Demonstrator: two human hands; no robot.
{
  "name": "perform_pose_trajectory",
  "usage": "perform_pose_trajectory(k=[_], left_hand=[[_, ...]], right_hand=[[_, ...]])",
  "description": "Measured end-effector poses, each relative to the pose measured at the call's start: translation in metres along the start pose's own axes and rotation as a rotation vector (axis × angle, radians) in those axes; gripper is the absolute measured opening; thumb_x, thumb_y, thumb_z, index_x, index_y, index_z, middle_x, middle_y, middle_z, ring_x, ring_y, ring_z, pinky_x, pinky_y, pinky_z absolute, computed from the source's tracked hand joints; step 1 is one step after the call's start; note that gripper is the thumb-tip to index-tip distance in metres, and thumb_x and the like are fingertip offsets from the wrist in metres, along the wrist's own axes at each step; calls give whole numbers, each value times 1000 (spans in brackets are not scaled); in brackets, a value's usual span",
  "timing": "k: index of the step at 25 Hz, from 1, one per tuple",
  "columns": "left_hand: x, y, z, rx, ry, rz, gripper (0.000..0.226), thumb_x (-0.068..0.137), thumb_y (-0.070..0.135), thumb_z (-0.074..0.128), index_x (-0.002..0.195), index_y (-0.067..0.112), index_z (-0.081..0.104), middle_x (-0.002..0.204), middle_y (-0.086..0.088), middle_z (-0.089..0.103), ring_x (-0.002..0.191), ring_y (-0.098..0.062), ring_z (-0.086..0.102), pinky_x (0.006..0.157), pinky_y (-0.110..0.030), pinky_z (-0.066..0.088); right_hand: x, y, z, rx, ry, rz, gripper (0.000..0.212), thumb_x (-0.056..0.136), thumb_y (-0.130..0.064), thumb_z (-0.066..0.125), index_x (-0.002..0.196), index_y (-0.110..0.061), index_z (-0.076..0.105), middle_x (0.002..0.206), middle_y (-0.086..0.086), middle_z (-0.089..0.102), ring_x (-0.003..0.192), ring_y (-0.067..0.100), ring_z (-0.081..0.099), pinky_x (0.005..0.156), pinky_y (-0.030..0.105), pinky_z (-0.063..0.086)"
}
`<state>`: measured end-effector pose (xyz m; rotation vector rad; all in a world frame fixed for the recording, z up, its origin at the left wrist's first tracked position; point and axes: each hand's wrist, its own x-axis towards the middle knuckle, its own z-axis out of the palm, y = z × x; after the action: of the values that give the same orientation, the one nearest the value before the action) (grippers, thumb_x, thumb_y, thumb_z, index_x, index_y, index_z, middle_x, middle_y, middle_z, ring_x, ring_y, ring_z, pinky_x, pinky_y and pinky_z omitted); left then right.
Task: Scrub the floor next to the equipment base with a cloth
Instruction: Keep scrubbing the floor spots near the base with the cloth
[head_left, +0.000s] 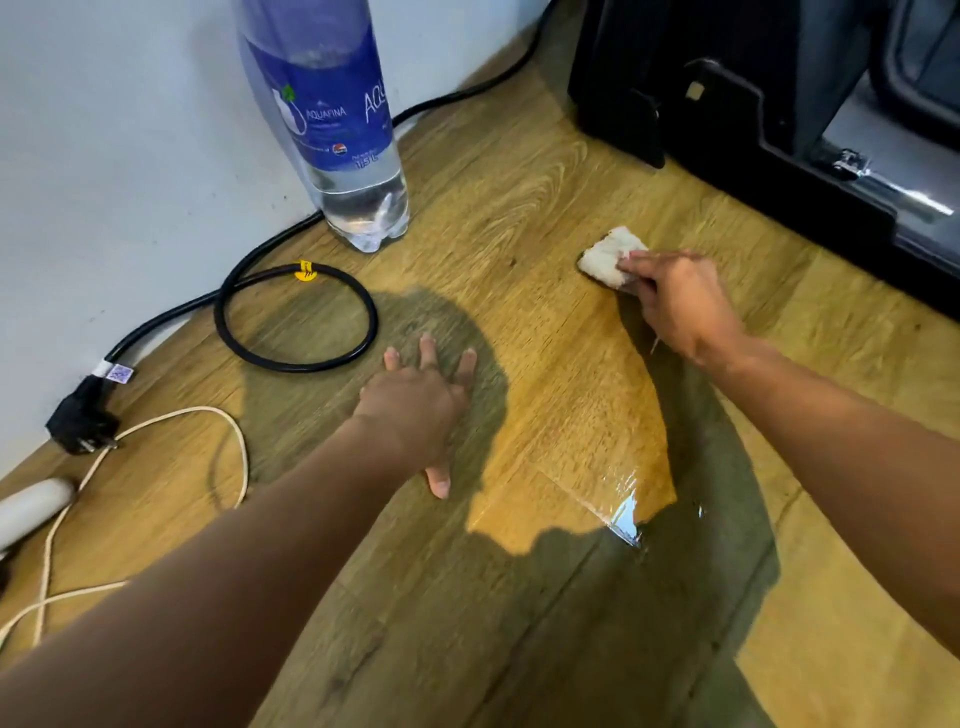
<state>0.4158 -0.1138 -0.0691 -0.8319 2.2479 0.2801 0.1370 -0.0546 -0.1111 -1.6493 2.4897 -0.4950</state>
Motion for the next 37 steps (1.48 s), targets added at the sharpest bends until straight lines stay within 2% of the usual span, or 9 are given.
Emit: perform_pose_trajectory(k=[2,6,8,13,18,20,24,31,37], left_hand=[[2,1,2,-6,-5,1,142,60,41,86,148,19,-23,152,-28,-20,137,-57,2,106,-59,33],[7,2,6,-54,6,26,142,62,36,86,145,16,-27,148,-34,-23,134,-61,-2,109,-60,28],[5,0,7,-44,10,31,141,63,40,85,144,17,-29,147,-33,-24,134,-60,-2,109,-59,29],[7,-2,9,-4,15,51,142,63,50,81,142,16,-32,147,-33,-25,135,-60,-2,108,-56,33],[7,-2,13,-7,44,52,143,61,53,80,142,16,-31,147,-32,-25,134,-60,-2,107,-56,35],[6,-3,15,-17,56,52,143,60,52,80,143,17,-31,147,-32,-25,134,-59,-3,106,-56,35],[6,-4,14,-33,62,56,142,60,51,81,143,19,-31,147,-30,-27,134,-58,-6,107,-57,33],[0,-9,21,-9,121,30,141,58,56,80,147,16,-21,152,-23,-22,140,-50,-3,108,-53,30],[-15,-27,32,-203,166,-6,127,62,51,82,152,20,-2,158,-8,-16,146,-28,-7,114,-46,19]], right_hand=[[-6,-9,6,-10,-17,-24,33,90,0,53,120,-11,64,131,9,58,124,24,51,110,37,35],[-33,-3,2,-25,-95,-407,31,87,-1,62,116,-10,67,123,7,64,108,25,61,96,39,48],[0,16,-6,-46,-47,-327,30,89,-4,60,118,-10,65,125,7,63,113,24,59,103,37,43],[71,39,-2,-38,74,220,35,94,-6,48,126,-13,60,128,15,58,122,31,50,109,38,35],[41,-8,20,-49,6,-187,36,90,1,53,123,-13,62,130,6,59,121,23,52,106,34,40],[59,-2,14,-35,33,-123,33,93,-6,54,124,-14,61,131,4,58,123,22,50,108,34,37],[78,-14,15,-23,61,244,39,93,3,45,126,-11,58,125,19,58,116,34,51,101,41,41],[-70,-80,40,96,-189,-325,57,82,4,61,131,-21,52,139,0,51,130,19,43,105,41,43],[-22,-94,27,1,-96,-77,52,89,10,42,133,-16,52,143,7,46,132,23,41,111,35,33]])
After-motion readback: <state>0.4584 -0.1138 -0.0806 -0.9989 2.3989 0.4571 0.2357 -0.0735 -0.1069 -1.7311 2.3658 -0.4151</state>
